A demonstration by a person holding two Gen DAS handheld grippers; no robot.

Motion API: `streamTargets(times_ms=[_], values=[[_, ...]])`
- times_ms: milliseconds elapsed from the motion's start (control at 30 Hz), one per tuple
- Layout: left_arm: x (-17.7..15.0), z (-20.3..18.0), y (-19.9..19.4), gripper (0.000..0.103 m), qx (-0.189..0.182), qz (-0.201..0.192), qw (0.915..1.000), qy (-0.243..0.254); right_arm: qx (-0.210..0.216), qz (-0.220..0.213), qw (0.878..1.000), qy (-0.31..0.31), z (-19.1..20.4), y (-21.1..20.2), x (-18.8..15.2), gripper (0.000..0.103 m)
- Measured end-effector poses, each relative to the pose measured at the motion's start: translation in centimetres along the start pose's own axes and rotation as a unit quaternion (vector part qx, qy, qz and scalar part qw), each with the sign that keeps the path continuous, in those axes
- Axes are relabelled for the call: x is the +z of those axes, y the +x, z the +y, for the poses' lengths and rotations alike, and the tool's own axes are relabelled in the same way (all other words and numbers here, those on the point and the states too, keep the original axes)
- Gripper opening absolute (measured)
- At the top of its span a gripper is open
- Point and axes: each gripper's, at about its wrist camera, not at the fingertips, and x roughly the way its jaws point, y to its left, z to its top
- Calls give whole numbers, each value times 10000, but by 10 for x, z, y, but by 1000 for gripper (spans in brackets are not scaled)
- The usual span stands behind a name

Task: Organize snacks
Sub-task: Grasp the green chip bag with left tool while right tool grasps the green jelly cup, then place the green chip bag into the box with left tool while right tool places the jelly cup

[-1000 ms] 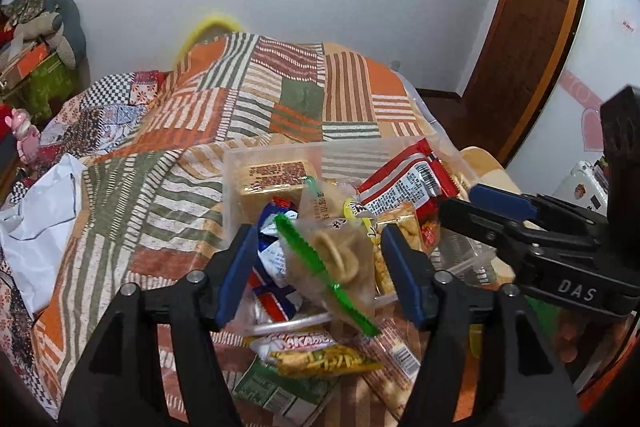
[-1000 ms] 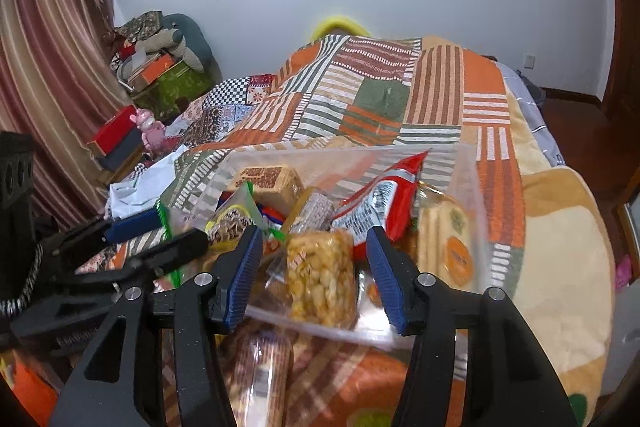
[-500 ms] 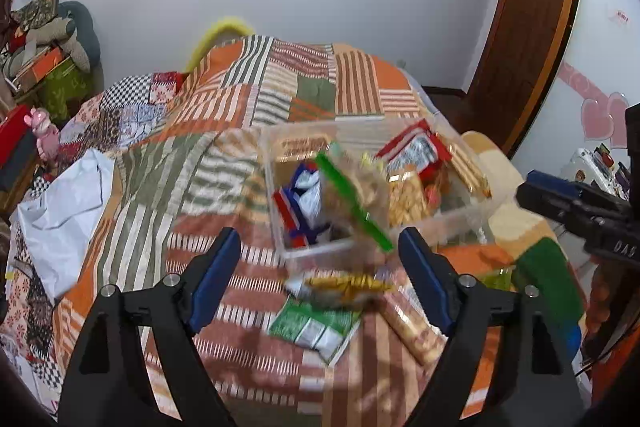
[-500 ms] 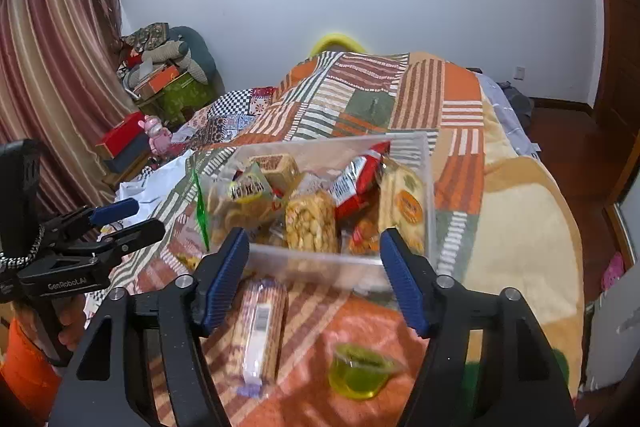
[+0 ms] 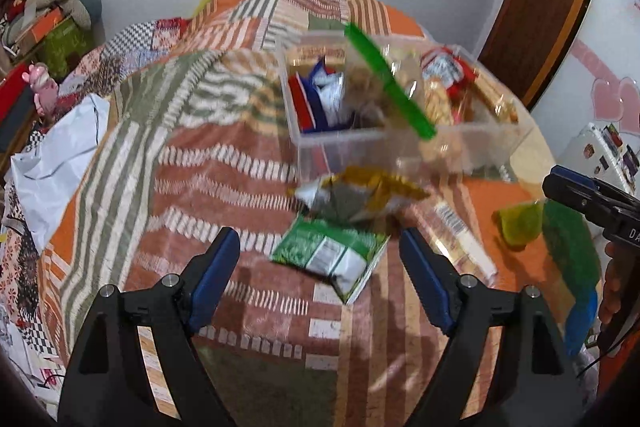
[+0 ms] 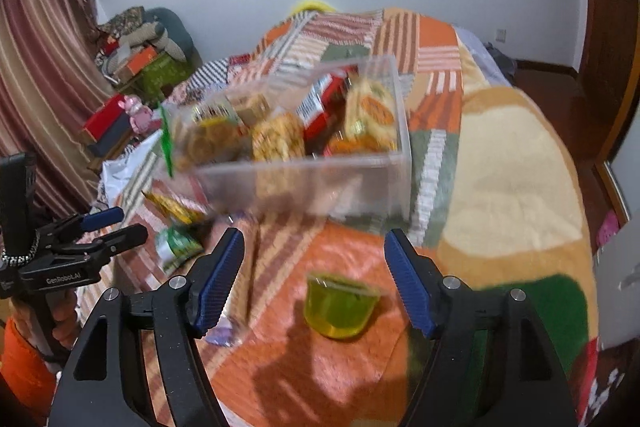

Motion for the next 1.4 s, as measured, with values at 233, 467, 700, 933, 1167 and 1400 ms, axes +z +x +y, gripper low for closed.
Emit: streamTargets(times_ms=[233, 467, 700, 933, 1167, 1400], values=[[-10, 2, 30, 82, -34, 373, 9993, -49, -92, 423, 9989, 183, -13, 18, -23, 70], [-8, -4, 50, 84, -25, 470, 9989, 34, -10, 571, 9979, 291, -16, 25, -26, 70], [-5, -14, 58, 68, 40, 263, 9996, 127, 35, 581, 9976, 379, -14, 30, -28, 62], [-14, -13, 46, 52, -98, 177, 9997, 153, 179, 558, 9972, 455, -16, 26, -28, 47], [-26, -8, 26, 48, -215, 177, 9996, 78, 266, 468, 9976, 444, -12, 17, -31, 47], [-23, -13, -8, 47, -172, -152, 9997, 116, 325, 312, 9982, 407, -9, 9, -24, 47]])
